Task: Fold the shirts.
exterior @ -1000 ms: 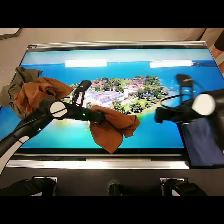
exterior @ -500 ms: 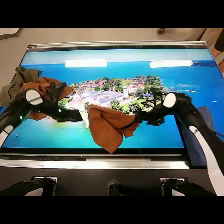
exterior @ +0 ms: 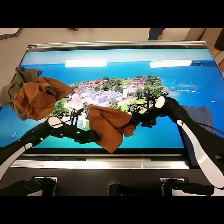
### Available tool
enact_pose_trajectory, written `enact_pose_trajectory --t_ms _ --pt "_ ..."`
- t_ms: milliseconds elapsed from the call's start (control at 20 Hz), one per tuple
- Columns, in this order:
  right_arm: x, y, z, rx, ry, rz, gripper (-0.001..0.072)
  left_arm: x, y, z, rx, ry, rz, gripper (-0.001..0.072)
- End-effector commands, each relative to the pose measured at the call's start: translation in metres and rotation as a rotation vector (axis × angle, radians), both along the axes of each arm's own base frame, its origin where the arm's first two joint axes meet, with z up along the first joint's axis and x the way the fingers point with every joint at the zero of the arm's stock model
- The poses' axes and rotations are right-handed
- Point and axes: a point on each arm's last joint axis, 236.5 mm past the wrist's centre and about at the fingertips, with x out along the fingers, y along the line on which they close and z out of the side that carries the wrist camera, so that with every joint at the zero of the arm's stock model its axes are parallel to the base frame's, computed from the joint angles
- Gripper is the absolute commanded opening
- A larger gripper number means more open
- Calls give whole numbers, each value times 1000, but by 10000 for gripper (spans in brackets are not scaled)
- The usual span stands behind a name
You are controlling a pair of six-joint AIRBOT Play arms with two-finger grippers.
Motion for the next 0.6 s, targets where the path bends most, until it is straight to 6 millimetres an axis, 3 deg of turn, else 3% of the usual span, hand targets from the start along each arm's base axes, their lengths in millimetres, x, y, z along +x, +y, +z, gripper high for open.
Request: enact_pose_trajectory --t_ms 0,50,100,150,250,350,450,500,550 --pt "11 16 -5 73 -1 -61 511 3 -16 -16 -10 15 55 268" --pt "12 17 -6 80 -1 -68 303 4 -14 -17 -9 13 55 28" --pt "13 17 -6 80 -5 -71 128 7 -13 -15 -12 2 57 28" --pt "17 16 -6 79 -22 -77 37 12 -11 -11 -16 -8 64 27" --pt "19 12 3 63 -55 -58 36 29 -1 6 -12 -87 68 25" --pt "33 -3 32 -2 -185 -26 35 53 22 43 26 -226 65 24" --pt "60 -26 95 -97 -404 2 35 83 59 100 95 -405 91 24" --pt "73 -38 142 -141 -539 -4 34 96 77 138 113 -509 115 25" --pt "83 -49 199 -173 -689 -24 34 109 93 189 107 -630 164 25"
